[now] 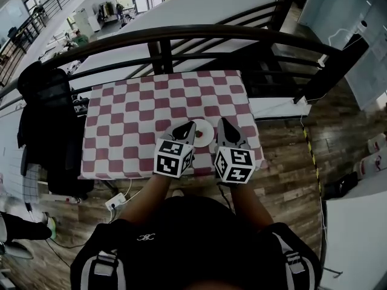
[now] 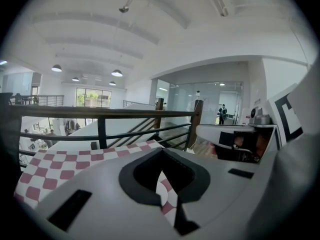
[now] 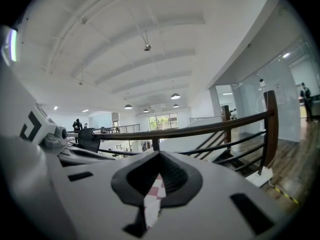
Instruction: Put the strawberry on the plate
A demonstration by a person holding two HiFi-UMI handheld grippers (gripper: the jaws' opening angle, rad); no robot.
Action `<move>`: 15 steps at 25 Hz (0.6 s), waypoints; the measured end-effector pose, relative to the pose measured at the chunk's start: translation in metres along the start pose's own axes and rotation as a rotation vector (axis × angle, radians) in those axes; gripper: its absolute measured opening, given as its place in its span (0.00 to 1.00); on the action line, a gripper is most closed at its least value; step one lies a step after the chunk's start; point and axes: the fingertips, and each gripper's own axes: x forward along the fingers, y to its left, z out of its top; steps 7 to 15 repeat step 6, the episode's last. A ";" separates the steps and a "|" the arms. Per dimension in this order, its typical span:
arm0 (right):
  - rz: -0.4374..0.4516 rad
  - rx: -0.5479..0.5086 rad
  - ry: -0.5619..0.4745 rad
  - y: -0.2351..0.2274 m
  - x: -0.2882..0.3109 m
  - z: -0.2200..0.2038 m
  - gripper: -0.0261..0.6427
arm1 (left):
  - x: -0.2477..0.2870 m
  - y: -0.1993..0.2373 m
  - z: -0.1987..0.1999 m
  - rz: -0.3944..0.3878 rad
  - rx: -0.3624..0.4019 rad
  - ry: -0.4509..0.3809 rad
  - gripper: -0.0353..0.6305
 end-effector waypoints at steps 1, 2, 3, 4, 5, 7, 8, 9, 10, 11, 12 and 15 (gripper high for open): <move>0.001 -0.003 0.000 0.001 0.002 0.001 0.06 | 0.001 0.001 0.000 0.000 0.000 0.000 0.05; 0.003 -0.004 0.000 0.001 0.004 0.001 0.06 | 0.002 0.002 0.001 -0.001 0.000 0.000 0.05; 0.004 -0.005 0.001 0.000 0.005 0.001 0.06 | 0.004 0.003 0.002 -0.002 0.001 0.000 0.05; 0.004 -0.005 0.003 0.000 0.007 0.000 0.06 | 0.005 0.003 0.002 -0.002 0.000 0.000 0.05; 0.005 -0.005 0.005 0.000 0.008 0.000 0.06 | 0.006 0.003 0.002 -0.003 0.000 0.000 0.05; 0.006 -0.005 0.008 0.000 0.010 -0.001 0.06 | 0.007 0.003 0.002 -0.004 -0.001 0.001 0.05; 0.006 -0.005 0.008 0.000 0.010 -0.001 0.06 | 0.007 0.003 0.002 -0.004 -0.001 0.001 0.05; 0.006 -0.005 0.008 0.000 0.010 -0.001 0.06 | 0.007 0.003 0.002 -0.004 -0.001 0.001 0.05; 0.006 -0.005 0.008 0.000 0.010 -0.001 0.06 | 0.007 0.003 0.002 -0.004 -0.001 0.001 0.05; 0.006 -0.005 0.008 0.000 0.010 -0.001 0.06 | 0.007 0.003 0.002 -0.004 -0.001 0.001 0.05; 0.006 -0.005 0.008 0.000 0.010 -0.001 0.06 | 0.007 0.003 0.002 -0.004 -0.001 0.001 0.05; 0.006 -0.005 0.008 0.000 0.010 -0.001 0.06 | 0.007 0.003 0.002 -0.004 -0.001 0.001 0.05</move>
